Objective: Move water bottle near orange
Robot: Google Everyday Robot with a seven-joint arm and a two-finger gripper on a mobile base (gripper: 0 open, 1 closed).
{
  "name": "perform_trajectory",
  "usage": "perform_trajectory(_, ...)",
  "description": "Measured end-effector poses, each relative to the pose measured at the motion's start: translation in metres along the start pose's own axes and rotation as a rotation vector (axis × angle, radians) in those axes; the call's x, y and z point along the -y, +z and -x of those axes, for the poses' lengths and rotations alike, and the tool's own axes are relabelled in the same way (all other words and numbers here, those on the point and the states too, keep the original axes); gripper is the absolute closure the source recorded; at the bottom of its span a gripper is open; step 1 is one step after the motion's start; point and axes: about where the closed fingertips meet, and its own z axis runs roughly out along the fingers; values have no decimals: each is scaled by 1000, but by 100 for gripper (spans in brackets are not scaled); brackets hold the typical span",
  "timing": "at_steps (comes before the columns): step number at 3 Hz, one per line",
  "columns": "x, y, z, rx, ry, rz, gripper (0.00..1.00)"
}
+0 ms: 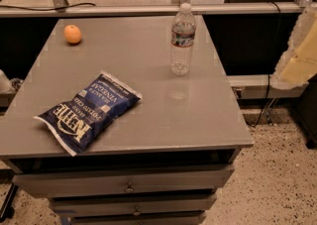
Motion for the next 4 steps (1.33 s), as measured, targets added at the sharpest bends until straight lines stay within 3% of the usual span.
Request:
perform_trajectory(2,0,0,1,4,0,-2,0)
perform_trajectory(3,6,9,7,46,27,-27,0)
perform_trajectory(4,16,53,21,173,136,-30,0)
